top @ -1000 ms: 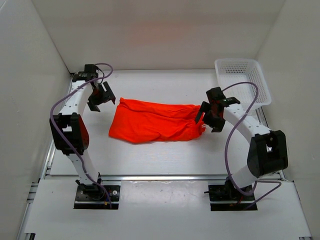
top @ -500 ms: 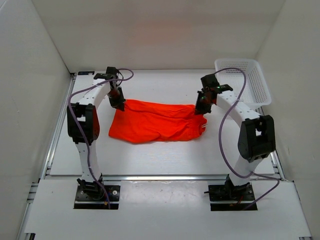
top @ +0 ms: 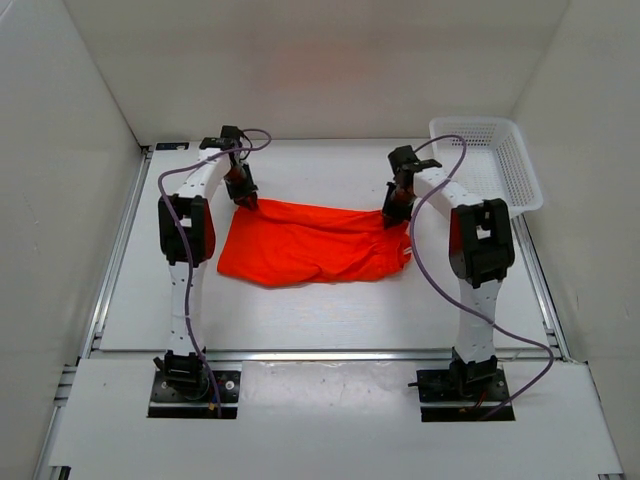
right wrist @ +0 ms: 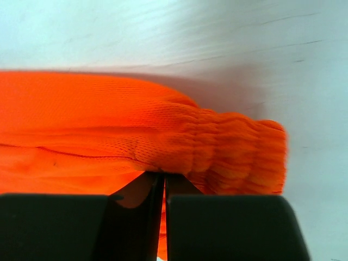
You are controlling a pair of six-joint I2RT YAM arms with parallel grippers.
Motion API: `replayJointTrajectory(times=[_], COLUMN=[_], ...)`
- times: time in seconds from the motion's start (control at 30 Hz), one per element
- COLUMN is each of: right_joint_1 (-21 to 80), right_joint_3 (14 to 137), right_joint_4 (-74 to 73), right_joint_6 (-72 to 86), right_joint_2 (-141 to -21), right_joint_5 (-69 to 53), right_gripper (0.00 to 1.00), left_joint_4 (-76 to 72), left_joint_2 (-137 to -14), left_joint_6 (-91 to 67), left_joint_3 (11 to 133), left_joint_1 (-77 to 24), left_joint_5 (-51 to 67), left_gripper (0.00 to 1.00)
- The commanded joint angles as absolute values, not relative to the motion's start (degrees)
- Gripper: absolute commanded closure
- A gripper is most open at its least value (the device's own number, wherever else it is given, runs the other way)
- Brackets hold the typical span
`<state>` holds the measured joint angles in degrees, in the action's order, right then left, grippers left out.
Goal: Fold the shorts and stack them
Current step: Fold the shorts
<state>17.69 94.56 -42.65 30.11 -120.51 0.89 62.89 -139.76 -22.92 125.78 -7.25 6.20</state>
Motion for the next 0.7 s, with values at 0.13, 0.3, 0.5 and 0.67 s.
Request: replayJointTrajectory(times=[0.13, 0.3, 0.5, 0.67], right_joint_1=[12.22, 12.22, 12.22, 12.74], right_joint_3=[97.47, 98.00, 97.38, 93.18], right_joint_4=[-42.72, -42.71, -41.31, -40.79], right_joint_6=[35.68, 35.68, 34.01, 36.12], right_joint_2=[-121.81, -123.57, -118.67, -107.07], right_joint_5=[1.41, 0.79, 0.08, 5.78], right_gripper=[0.96, 0.96, 0.55, 0.02], left_joint_4=[59.24, 57.39, 56.34, 56.34], left_joint_2=[-141.85, -143.53, -137.21, -127.11], left_joint_6=[-27.50, -30.32, -30.85, -29.53], left_joint_3=[134.98, 138.86, 136.68, 130.44], left_joint_1=[-6.68, -6.68, -5.63, -4.57], left_joint_5=[9.05, 7.73, 4.14, 0.97], left_gripper=[0.69, 0.67, 0.54, 0.53])
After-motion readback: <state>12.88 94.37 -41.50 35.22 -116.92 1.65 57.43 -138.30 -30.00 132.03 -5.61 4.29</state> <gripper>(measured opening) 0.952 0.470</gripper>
